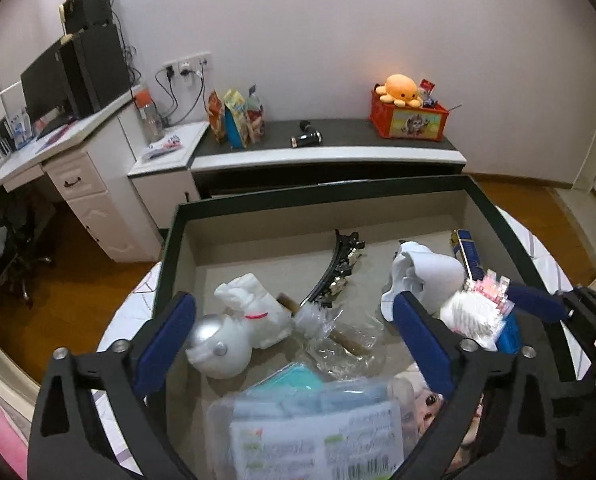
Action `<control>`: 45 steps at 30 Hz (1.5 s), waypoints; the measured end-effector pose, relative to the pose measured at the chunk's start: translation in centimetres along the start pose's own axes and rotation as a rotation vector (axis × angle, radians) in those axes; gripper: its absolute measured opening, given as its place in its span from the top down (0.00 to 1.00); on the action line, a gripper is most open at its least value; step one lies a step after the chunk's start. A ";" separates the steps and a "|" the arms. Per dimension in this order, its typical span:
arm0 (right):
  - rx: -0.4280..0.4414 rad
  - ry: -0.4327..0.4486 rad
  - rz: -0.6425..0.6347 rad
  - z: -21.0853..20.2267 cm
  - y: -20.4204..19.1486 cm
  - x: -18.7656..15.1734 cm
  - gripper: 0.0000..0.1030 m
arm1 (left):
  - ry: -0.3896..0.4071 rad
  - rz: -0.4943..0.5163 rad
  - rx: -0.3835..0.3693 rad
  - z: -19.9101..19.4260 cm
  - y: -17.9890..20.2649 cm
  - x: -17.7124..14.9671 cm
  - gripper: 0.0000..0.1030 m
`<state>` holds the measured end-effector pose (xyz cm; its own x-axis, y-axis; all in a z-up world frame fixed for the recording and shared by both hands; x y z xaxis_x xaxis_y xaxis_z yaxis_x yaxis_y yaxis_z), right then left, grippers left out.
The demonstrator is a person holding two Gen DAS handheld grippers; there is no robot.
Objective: Organize rigid objects
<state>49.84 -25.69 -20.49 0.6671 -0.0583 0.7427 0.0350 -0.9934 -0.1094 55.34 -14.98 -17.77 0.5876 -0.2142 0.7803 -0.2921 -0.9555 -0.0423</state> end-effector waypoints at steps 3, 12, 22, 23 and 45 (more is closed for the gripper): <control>0.011 0.008 0.013 -0.8 0.0 -0.3 0.14 | 0.034 -0.026 0.003 -1.9 -0.9 -0.2 0.01; 0.029 0.089 0.058 -5.2 -1.1 -0.7 0.00 | 0.147 -0.074 0.048 -9.5 -3.0 -1.5 0.00; -0.007 0.170 0.067 -12.3 -3.6 -2.0 0.00 | 0.219 -0.123 0.053 -18.7 -4.7 -4.1 0.00; -0.013 0.177 0.065 -13.2 -3.9 -2.3 0.00 | 0.225 -0.126 0.056 -19.3 -4.9 -4.4 0.00; -0.054 0.375 0.134 -32.1 -5.3 -11.5 0.00 | 0.270 -0.141 0.105 -34.9 -2.7 -14.7 0.00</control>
<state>18.12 -22.94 -7.30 0.3444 -0.2097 0.9151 -0.0798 -0.9777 -0.1941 21.15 -2.19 -7.40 0.3912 -0.0298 0.9198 -0.1338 -0.9907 0.0248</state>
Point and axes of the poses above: each gripper's, at about its wrist camera, not at the fingertips, and z roughly the way its jaws point, y to its right, x to its top, the point moved 4 cm from there along z, roughly the way its jaws point, and after that the axes turned 8 degrees about y, right-handed, at the moved point
